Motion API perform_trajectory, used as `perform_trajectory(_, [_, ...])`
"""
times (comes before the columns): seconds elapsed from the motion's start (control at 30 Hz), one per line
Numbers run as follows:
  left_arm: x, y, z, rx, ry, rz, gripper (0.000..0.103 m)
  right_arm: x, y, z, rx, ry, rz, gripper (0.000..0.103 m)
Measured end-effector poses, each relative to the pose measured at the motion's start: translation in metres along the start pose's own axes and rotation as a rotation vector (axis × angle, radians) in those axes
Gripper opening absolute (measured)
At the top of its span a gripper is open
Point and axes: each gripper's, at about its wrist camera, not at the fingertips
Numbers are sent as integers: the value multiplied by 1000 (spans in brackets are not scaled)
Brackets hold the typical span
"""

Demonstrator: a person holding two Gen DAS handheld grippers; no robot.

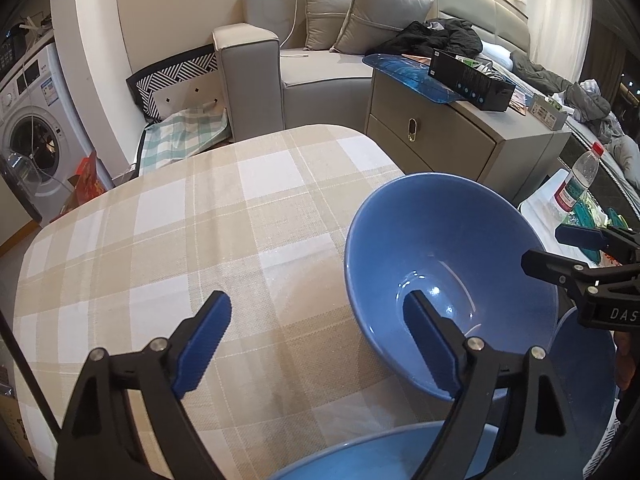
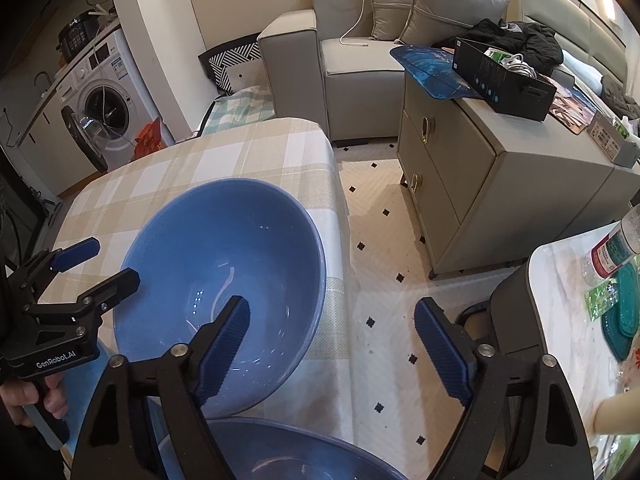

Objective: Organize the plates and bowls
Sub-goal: 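Move the left gripper to a blue bowl rim while the right gripper approaches the same rim, then close the left gripper on the blue bowl rim while the right gripper closes on it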

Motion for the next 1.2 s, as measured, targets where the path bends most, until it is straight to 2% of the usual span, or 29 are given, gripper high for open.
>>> perform_trajectory(0.03, [0, 0, -1, -2, 1, -3, 87, 0, 0, -1, -2, 1, -1, 82])
perform_trajectory(0.13, [2, 0, -4, -19, -6, -9, 72, 0, 0, -3, -7, 2, -6, 76])
perform_trajectory(0.23, [4, -2, -8, -31, -10, -12, 64, -1, -1, -6, -17, 1, 3, 67])
perform_trajectory(0.33, [6, -3, -9, -35, -19, -19, 61, -3, -2, -6, -20, -1, 12, 65])
perform_trajectory(0.47, [7, -4, -9, -37, -19, -23, 53, -2, -3, -6, -21, -7, 15, 56])
perform_trajectory(0.73, [8, -5, -10, -39, -22, -29, 42, -1, -4, -7, -29, 2, 9, 49])
perform_trajectory(0.93, [10, -5, -9, -38, -33, -30, 34, -7, -5, -7, -22, 6, 33, 34])
perform_trajectory(1.07, [13, -5, -6, -31, -43, -44, 25, -9, -4, -5, -9, 4, 39, 22])
perform_trajectory(1.2, [18, -6, -4, -24, -53, -60, 23, -12, -4, -2, -4, 8, 50, 14])
Point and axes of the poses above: each gripper's, at about its wrist camera, not at the fingertips, and z roughly against the way its jaws point, x to its right, y to its top, and after that the axes turned 8 degrees about z, right-handed
